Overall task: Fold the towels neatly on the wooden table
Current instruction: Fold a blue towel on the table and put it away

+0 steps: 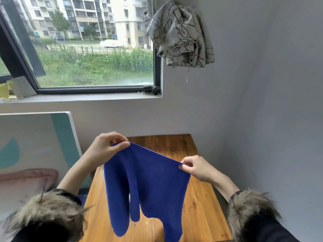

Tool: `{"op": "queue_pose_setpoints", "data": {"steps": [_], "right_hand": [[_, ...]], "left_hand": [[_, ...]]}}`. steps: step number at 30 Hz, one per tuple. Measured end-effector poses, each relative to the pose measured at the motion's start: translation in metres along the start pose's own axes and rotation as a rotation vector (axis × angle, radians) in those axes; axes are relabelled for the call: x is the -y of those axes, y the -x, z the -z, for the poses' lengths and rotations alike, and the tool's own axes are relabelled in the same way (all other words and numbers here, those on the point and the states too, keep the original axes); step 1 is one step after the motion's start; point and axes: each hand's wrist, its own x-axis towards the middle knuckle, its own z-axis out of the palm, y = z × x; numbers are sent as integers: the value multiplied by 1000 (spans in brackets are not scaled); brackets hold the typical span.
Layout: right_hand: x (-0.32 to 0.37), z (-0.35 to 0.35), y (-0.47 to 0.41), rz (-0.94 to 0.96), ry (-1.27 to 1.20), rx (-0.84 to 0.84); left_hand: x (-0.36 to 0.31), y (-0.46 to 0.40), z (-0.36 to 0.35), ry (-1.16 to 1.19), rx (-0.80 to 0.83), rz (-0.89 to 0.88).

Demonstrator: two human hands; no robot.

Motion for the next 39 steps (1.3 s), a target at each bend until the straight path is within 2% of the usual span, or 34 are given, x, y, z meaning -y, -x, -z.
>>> {"op": "queue_pose_setpoints", "data": {"steps": [3, 6, 9, 13, 20, 26, 32, 35, 37, 39], "right_hand": [[-4, -3, -2, -18, -40, -48], [-9, -1, -6, -21, -4, -131], [-15, 7, -12, -27, 53, -177], [-24, 13, -33, -68, 144, -109], [-62, -9, -110, -179, 253, -27], [-107, -35, -226, -294, 374, -99], [-151, -61, -317, -324, 485, -181], [-170, -80, -345, -319, 498, -281], [-179, -102, -353, -291, 474, -344], [-184, -135, -352, -221, 433, -328]], "left_hand": [[21, 7, -3, -116, -13, 58], [35, 12, -8, -131, -19, 134], [45, 7, -9, -136, 67, 198], [62, -4, -17, -192, 206, 244], [131, -56, -68, -163, 259, 349], [218, -145, -124, -176, 239, 372], [290, -206, -180, -245, 181, 368], [316, -219, -203, -294, 115, 351], [333, -210, -216, -286, 129, 356], [348, -186, -226, -285, 159, 386]]}}
